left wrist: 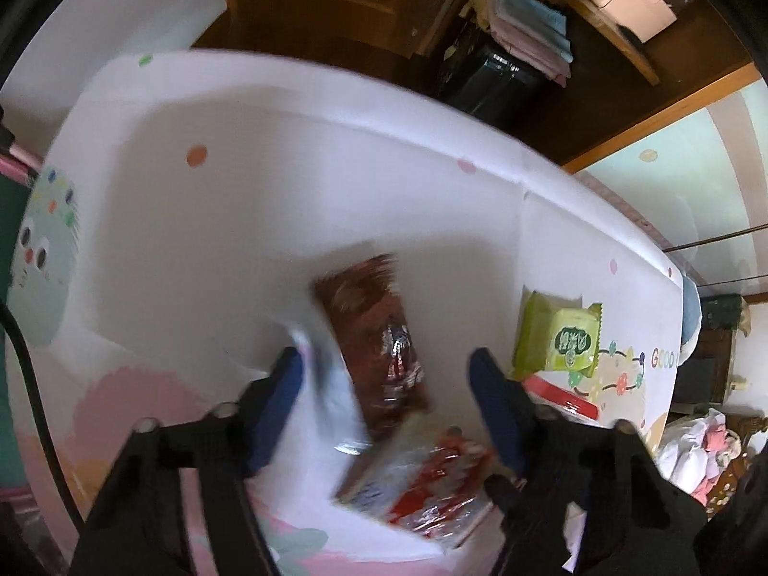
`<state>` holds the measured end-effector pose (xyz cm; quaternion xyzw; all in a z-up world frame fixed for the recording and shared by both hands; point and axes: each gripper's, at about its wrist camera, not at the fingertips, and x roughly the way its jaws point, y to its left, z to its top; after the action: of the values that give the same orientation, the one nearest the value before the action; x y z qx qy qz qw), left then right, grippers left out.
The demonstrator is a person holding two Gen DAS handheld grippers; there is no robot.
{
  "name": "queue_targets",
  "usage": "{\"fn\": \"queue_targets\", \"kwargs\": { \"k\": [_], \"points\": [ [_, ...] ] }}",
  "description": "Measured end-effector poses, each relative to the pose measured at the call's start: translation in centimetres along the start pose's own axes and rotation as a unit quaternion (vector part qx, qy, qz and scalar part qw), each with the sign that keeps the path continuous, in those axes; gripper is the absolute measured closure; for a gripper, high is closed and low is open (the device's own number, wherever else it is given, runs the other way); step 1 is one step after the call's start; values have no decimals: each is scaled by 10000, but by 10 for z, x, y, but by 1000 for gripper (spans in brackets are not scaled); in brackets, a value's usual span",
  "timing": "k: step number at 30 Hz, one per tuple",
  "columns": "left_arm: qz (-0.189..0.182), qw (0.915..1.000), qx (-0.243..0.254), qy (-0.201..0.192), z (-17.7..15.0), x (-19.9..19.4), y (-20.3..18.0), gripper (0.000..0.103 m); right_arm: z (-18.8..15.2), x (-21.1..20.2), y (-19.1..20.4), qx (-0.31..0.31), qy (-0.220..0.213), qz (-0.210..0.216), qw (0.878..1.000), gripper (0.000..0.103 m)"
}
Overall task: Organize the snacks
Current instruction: 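Grasp the brown chocolate wrapper with left tool while right tool grasps Lipo Cookies packet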
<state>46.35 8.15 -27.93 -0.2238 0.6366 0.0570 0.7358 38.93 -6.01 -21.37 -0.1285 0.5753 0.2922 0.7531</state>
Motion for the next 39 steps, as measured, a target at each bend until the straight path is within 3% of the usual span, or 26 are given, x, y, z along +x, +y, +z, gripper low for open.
{"fn": "queue_targets", "kwargs": {
  "k": [1, 4, 7, 14, 17, 19, 21, 30, 32, 34, 39],
  "points": [
    [77, 9999, 13, -104, -2, -1, -2, 53, -1, 0, 1, -22, 21, 23, 10000, 100],
    [115, 9998, 80, -111, -5, 0, -4, 85, -7, -2, 3, -24, 23, 156, 9999, 103],
    [64, 9998, 53, -183, -10, -5, -1, 92, -12, -6, 8, -85, 13, 226, 9997, 103],
    [177, 9994, 142, -268, -16, -19, 16, 95, -12, -17, 20, -220, -33, 416, 9989, 100],
    [223, 9990, 162, -355, -18, -29, 28, 95, -7, -19, 37, -410, -160, 474, 9979, 82],
    [219, 9989, 136, -393, -20, -37, 42, 95, -5, -17, 47, -554, -185, 452, 9973, 60],
    [231, 9987, 112, -445, -26, -47, 54, 95, -3, -9, 61, -734, -122, 430, 9963, 50],
    [241, 9979, 146, -581, -55, -84, 101, 95, -13, 31, 94, -1393, 306, -133, 9897, 49],
    [181, 9980, 155, -584, -62, -92, 107, 95, -11, 31, 91, -1271, 313, -98, 9913, 49],
    [124, 9979, 211, -601, -70, -100, 109, 95, -8, 30, 88, -1117, 343, -12, 9931, 58],
    [26, 9971, 374, -662, -88, -122, 104, 95, -6, 19, 82, -857, 341, 70, 9957, 59]
  ]
}}
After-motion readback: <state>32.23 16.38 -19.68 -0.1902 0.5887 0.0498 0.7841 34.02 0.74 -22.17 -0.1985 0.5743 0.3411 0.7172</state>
